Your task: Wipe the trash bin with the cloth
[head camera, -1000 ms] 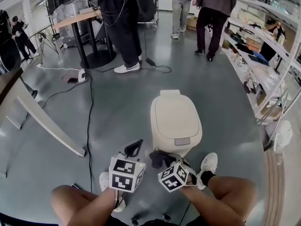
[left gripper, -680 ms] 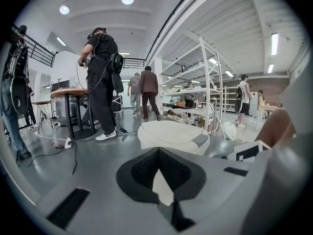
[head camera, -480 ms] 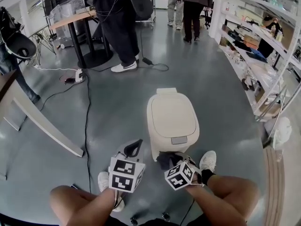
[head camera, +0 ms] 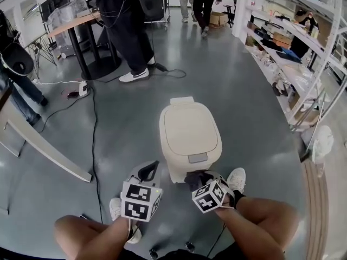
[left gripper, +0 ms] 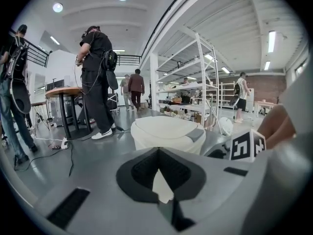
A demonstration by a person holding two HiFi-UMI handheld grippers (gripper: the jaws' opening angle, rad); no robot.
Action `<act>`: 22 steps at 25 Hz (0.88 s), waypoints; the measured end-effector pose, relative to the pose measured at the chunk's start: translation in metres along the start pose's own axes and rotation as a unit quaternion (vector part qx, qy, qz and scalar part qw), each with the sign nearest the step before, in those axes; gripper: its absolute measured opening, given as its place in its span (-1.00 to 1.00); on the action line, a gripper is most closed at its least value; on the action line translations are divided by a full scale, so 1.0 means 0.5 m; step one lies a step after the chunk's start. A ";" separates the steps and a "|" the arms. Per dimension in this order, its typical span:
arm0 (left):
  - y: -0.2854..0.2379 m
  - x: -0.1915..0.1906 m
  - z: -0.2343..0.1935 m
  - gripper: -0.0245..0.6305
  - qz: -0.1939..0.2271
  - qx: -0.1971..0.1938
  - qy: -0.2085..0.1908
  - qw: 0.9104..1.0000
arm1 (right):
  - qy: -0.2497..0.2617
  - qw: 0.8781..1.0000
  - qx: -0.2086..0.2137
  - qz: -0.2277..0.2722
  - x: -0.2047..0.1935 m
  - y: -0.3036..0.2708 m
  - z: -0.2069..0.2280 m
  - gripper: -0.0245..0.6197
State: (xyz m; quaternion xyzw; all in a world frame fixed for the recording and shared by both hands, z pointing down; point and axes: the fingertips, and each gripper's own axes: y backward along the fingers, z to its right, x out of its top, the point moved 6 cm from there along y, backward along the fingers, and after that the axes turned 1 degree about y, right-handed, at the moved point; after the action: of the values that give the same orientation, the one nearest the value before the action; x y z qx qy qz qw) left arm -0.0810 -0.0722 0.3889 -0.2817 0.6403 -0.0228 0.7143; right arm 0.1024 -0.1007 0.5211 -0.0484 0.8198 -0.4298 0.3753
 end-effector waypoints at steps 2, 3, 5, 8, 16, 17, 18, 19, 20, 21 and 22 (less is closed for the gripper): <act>-0.001 0.004 0.003 -0.93 0.001 -0.004 0.001 1.000 | -0.009 1.000 0.000 -0.001 -0.005 0.001 0.014 -0.76; -0.002 0.007 0.004 -0.93 0.003 -0.005 0.001 1.000 | -0.013 1.000 0.000 -0.002 -0.008 0.001 0.021 -0.76; -0.003 0.010 0.005 -0.93 0.005 -0.007 0.002 1.000 | -0.020 1.000 -0.003 -0.007 -0.016 0.000 0.034 -0.76; -0.005 0.010 0.004 -0.93 0.004 -0.005 0.004 1.000 | -0.030 0.999 -0.010 -0.014 -0.030 -0.001 0.050 -0.76; -0.009 0.005 0.010 -0.93 0.002 -0.007 0.003 1.000 | -0.044 0.998 -0.024 -0.026 -0.053 -0.008 0.076 -0.76; -0.010 0.005 0.010 -0.93 0.001 -0.007 0.003 1.000 | -0.044 0.998 -0.026 -0.027 -0.055 -0.010 0.079 -0.76; -0.011 0.003 0.010 -0.93 0.000 -0.008 0.003 1.000 | -0.044 0.998 -0.027 -0.028 -0.057 -0.012 0.082 -0.76; -0.012 0.002 0.010 -0.93 0.000 -0.008 0.003 1.000 | -0.044 0.998 -0.029 -0.029 -0.061 -0.014 0.084 -0.76; -0.013 0.001 0.010 -0.93 -0.001 -0.008 0.002 1.000 | -0.044 0.998 -0.031 -0.031 -0.065 -0.017 0.088 -0.76; -0.013 0.000 0.010 -0.93 -0.001 -0.008 0.002 1.000 | -0.045 0.998 -0.034 -0.034 -0.070 -0.019 0.091 -0.76; -0.013 0.000 0.010 -0.93 -0.002 -0.008 0.002 1.000 | -0.046 0.998 -0.036 -0.037 -0.074 -0.020 0.094 -0.76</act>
State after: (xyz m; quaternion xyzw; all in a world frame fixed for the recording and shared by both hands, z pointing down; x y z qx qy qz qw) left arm -0.0744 -0.0756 0.3918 -0.2880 0.6415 -0.0197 0.7107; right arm 0.1574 -0.1237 0.5335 -0.1117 0.8142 -0.4112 0.3943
